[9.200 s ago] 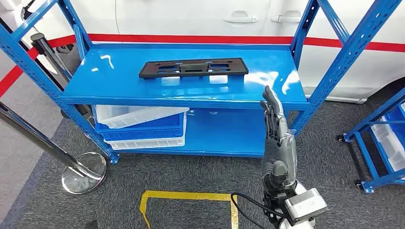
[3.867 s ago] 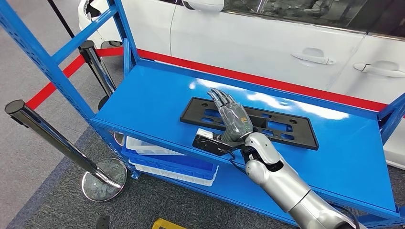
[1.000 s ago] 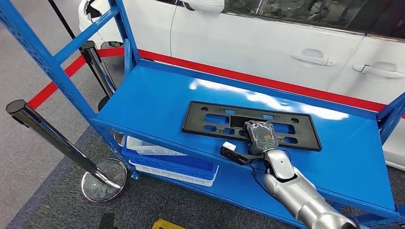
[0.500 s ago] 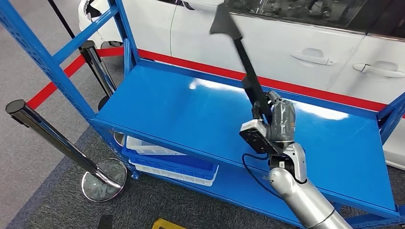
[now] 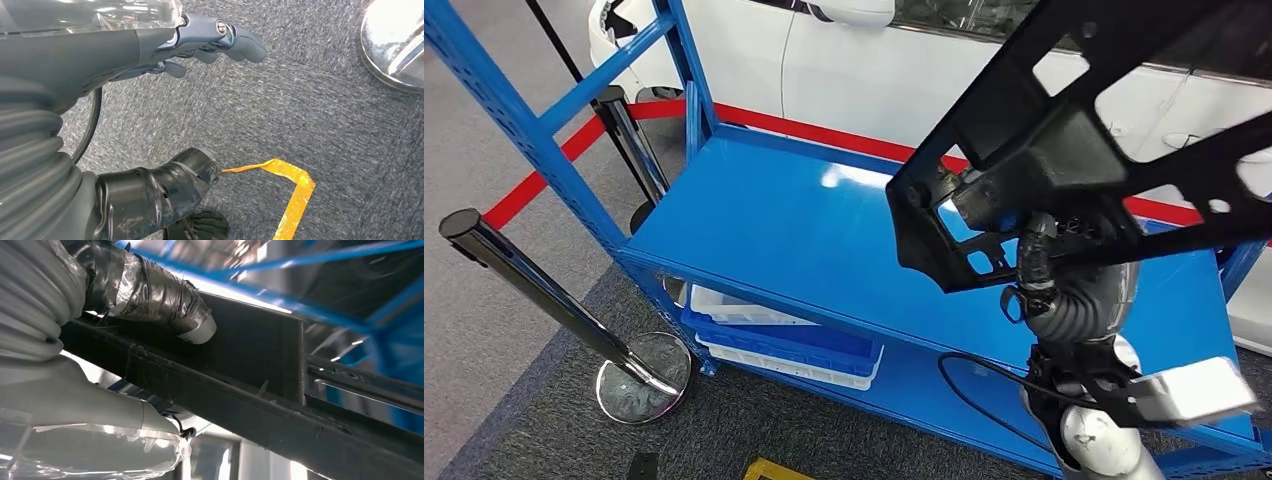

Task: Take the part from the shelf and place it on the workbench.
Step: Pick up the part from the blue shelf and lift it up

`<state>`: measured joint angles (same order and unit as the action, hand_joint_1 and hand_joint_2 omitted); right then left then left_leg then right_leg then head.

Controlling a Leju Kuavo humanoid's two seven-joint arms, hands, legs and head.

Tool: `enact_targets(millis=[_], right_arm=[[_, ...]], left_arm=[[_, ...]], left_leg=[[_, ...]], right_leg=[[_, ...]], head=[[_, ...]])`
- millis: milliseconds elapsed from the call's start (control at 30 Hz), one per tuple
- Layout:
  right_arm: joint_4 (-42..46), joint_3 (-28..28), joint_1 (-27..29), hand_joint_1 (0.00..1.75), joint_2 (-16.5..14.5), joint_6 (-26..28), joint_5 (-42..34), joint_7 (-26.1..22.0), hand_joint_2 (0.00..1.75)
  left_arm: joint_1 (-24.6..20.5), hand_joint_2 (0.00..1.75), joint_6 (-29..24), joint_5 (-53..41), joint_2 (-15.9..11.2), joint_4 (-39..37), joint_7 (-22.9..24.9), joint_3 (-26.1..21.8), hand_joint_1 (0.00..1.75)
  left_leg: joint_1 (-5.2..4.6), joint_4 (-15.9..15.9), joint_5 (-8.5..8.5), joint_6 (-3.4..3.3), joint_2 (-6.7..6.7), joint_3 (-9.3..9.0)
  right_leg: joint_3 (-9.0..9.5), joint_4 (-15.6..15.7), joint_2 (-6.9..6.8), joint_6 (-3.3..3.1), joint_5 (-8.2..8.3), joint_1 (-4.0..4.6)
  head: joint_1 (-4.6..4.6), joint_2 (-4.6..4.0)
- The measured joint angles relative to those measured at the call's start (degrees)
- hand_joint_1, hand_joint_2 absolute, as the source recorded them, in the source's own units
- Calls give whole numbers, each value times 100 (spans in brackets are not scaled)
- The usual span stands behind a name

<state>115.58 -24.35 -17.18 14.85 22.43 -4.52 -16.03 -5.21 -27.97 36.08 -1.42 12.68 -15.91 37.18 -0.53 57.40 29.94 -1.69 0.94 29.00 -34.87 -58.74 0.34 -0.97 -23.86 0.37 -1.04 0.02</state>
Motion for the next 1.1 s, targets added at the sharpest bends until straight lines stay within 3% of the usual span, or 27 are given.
enact_targets(millis=[100,133,167,233,267,300,333,367,433,500,600,633,700,767,800,833,867,933,1000,1100], right_arm=[[475,-1,116,175,-15,-403,-562,-156,175],[595,-2,159,175,-19,-519,-661,-205,175],[686,-5,200,175,-21,-613,-700,-241,175],[817,-23,297,175,-30,-734,-664,-282,175],[871,-35,351,175,-36,-768,-627,-290,175],[921,-47,401,175,-44,-794,-581,-296,175],[961,-56,440,175,-53,-815,-531,-298,175],[993,-66,466,175,-62,-836,-478,-298,175],[1039,-101,504,175,-81,-877,-378,-296,175],[1083,-146,549,175,-102,-900,-307,-292,175],[1125,-204,606,175,-138,-911,-256,-291,175],[1132,-227,619,175,-156,-912,-253,-292,175],[1153,-267,641,175,-194,-912,-253,-297,175],[1167,-293,673,175,-213,-912,-262,-300,175],[1168,-301,698,175,-216,-909,-267,-301,175],[1167,-305,724,175,-221,-901,-270,-301,175],[1167,-307,748,175,-232,-887,-271,-301,175],[1167,-308,785,175,-260,-840,-268,-301,175],[1167,-309,825,175,-284,-783,-252,-300,175],[1167,-310,853,175,-296,-744,-234,-296,175]], left_arm=[[-6,175,20,-20,4,0,33,21,0],[-10,175,33,-27,8,0,40,32,0],[-16,175,49,-34,11,0,44,42,0],[-24,175,72,-42,11,0,45,50,0],[-25,175,81,-42,11,0,45,52,0],[-25,175,88,-43,10,0,45,57,0],[-25,175,94,-43,8,0,45,63,0],[-28,175,99,-44,8,0,46,72,0],[-37,175,110,-49,4,0,51,85,0],[-50,175,128,-56,-2,0,70,91,0],[-57,175,163,-62,-4,0,114,97,0],[-57,175,173,-62,-4,0,125,98,0],[-65,175,186,-61,-4,0,137,99,0],[-77,175,192,-56,-5,0,139,100,0],[-80,175,196,-51,-5,0,140,100,0],[-80,175,201,-43,-5,0,141,100,0],[-81,175,204,-31,-5,0,142,100,0],[-96,175,207,-10,-5,0,144,100,0],[-120,175,205,3,-5,0,145,101,0],[-130,175,203,10,-2,0,144,102,0]], left_leg=[[26,-73,-108,-66,-9,-9],[48,-136,-170,-96,-20,-18],[74,-197,-227,-122,-35,-17],[88,-228,-285,-151,-53,17],[92,-209,-295,-153,-56,50],[97,-180,-298,-149,-56,84],[107,-141,-296,-140,-54,120],[125,-92,-286,-124,-50,156],[160,33,-248,-54,-40,244],[165,138,-232,44,-21,335],[163,190,-258,173,-4,417],[171,248,-193,205,-13,456],[185,641,156,245,-41,628],[183,1317,589,261,-52,869],[181,1567,697,260,-53,930],[176,1653,692,249,-53,905],[169,1541,585,225,-53,779],[141,863,326,144,-56,295],[91,263,235,82,-61,-83],[53,104,185,58,-54,-144]], right_leg=[[-2,32,8,68,36,6],[-34,-17,13,94,-32,12],[-104,-179,18,118,-180,12],[-345,-827,17,170,-606,-35],[-456,-1170,15,201,-758,-70],[-515,-1384,10,234,-810,-105],[-487,-1403,4,267,-753,-140],[-363,-1213,-4,301,-609,-174],[17,-541,-1,355,-360,-215],[198,-177,24,320,-311,-194],[120,-167,23,162,-285,-171],[91,-158,13,105,-250,-175],[13,-132,-14,-3,-171,-178],[-104,-135,-32,-58,-88,-150],[-171,-140,-40,-67,-43,-133],[-240,-148,-45,-71,5,-115],[-311,-158,-48,-72,53,-99],[-436,-173,-50,-60,155,-75],[-498,-157,-58,-18,262,-70],[-489,-123,-72,30,332,-84]], head=[[2,0],[7,0],[16,0],[34,0],[39,0],[39,0],[39,0],[40,0],[46,0],[56,0],[58,0],[56,0],[42,0],[31,0],[32,0],[32,0],[32,0],[32,0],[39,0],[50,0]])
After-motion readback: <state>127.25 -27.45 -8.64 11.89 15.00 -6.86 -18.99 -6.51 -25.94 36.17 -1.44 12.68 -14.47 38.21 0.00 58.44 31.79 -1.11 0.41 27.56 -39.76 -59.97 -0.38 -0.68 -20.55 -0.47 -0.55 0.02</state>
